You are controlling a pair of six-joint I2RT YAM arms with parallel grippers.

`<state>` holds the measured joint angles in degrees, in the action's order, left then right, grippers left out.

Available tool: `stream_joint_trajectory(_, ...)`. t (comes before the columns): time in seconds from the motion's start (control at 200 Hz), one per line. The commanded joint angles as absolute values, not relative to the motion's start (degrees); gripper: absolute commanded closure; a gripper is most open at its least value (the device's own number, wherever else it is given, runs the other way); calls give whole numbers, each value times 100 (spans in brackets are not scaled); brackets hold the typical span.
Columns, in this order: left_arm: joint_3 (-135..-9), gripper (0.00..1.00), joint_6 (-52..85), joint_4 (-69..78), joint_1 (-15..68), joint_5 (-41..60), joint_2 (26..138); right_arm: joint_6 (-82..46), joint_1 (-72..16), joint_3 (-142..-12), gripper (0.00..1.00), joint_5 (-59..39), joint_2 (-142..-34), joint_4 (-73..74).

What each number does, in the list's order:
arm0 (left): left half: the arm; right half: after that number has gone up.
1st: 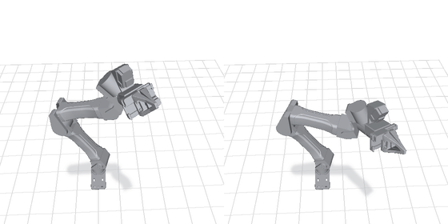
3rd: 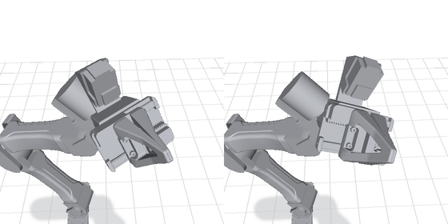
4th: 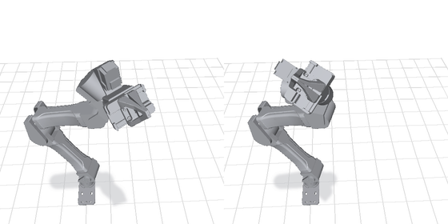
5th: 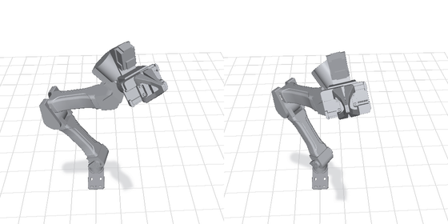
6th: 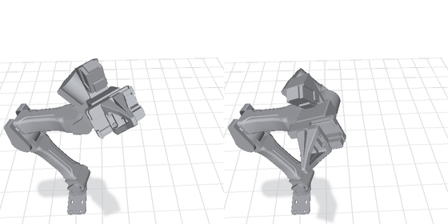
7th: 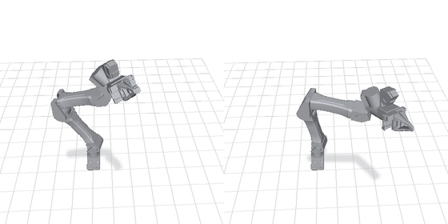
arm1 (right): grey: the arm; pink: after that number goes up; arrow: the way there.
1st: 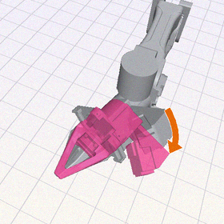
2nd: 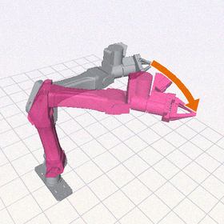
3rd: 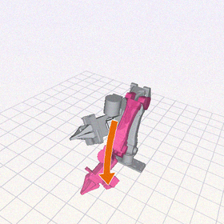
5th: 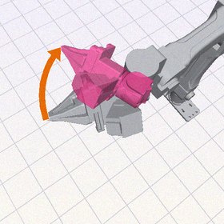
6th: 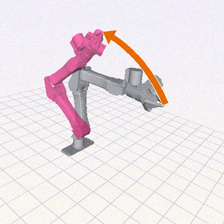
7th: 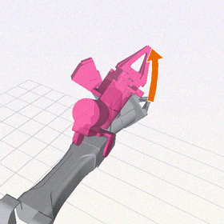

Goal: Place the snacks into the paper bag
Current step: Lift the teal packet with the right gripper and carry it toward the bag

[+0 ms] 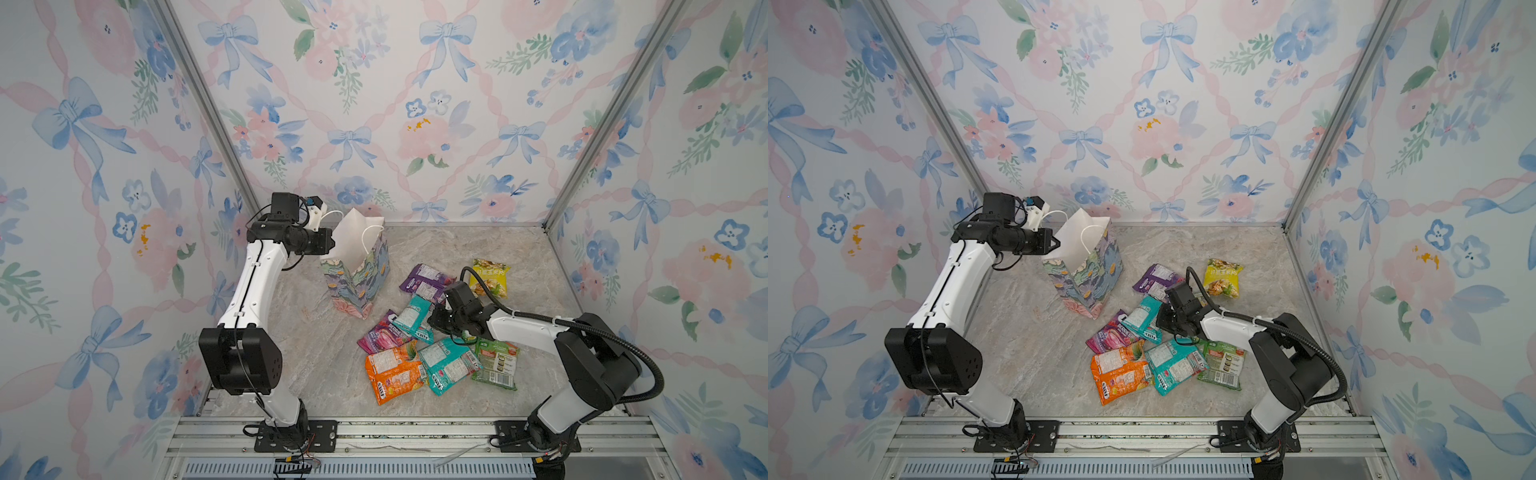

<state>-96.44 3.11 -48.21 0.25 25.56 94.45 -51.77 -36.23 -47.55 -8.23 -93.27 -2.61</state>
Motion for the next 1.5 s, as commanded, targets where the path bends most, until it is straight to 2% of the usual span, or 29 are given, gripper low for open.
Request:
stream_joint_trajectory(0.0, -9574, 100, 378, -4922, 63, 2629, 9396, -5053, -3681, -4926, 96, -767, -9213, -494)
stream_joint_trajectory(0.04, -9574, 100, 391, -4922, 83, 2607, 9387, -4993, -3682, -4990, 100, -742, -9104, -608)
stream_joint_trajectory(0.465, -9520, 100, 404, -4915, 167, 2338, 9348, -4281, -3738, -6030, 100, -231, -7725, -2072)
stream_joint_trajectory(0.715, -9517, 100, 396, -4926, 219, 2131, 9344, -3527, -3735, -7059, 100, 186, -7417, -2528)
stream_joint_trajectory(1.105, -9561, 100, 386, -4926, 395, 2110, 9330, -2101, -3733, -9553, 100, 555, -8238, -2613)
stream_joint_trajectory(1.495, -9607, 100, 383, -4925, 545, 2206, 9434, -1612, -3803, -11792, 100, 430, -9925, -2867)
